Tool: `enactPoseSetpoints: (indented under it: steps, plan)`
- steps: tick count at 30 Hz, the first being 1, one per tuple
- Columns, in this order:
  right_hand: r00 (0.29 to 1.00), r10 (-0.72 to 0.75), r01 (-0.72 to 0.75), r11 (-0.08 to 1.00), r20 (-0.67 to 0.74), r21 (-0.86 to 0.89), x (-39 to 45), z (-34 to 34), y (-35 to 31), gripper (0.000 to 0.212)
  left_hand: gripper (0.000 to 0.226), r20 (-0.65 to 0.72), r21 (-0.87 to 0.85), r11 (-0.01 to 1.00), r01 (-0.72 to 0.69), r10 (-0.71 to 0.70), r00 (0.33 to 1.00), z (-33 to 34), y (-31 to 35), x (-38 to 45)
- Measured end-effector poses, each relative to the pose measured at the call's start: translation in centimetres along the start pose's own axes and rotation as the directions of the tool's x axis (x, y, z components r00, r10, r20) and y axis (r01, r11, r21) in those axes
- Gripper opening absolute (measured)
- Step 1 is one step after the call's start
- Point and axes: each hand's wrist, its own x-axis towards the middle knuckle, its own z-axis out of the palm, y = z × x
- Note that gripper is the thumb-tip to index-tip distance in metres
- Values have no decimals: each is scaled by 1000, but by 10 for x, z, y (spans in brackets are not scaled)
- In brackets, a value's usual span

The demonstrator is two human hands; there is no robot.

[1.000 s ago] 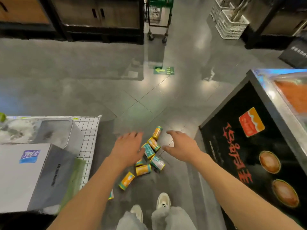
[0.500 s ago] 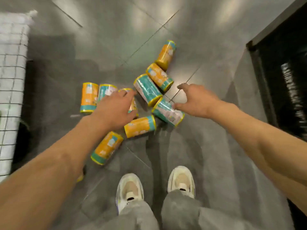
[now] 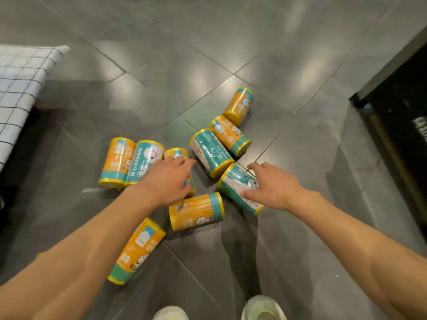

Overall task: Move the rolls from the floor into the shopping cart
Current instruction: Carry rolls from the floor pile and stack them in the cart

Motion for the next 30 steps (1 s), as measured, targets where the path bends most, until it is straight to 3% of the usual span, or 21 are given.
enactPoseSetpoints:
  steps: [8,14,23,26,30]
  plan:
    - [998,48,-49,999,44,23,13,18,-5,82,60,8,-73,997,20,-20,1000,11,5,-3]
    - [994,87,-92,994,73,65,32,34,-21,103,65,-8,-66,997,-43,42,999,15,8,-11]
    - [987,141,-132,986,-81,104,35,54,-21,96,67,-108,-65,988,-141,134,985,38,23,-12]
    - [966,232,-188,933,-115,306,27,56,-17,93,73,-63,-86,981,-174,169,984,46,35,-12]
    - [932,340,-159,702,-129,694,19,46,-16,84,86,24,8,987,-161,160,987,59,56,-8]
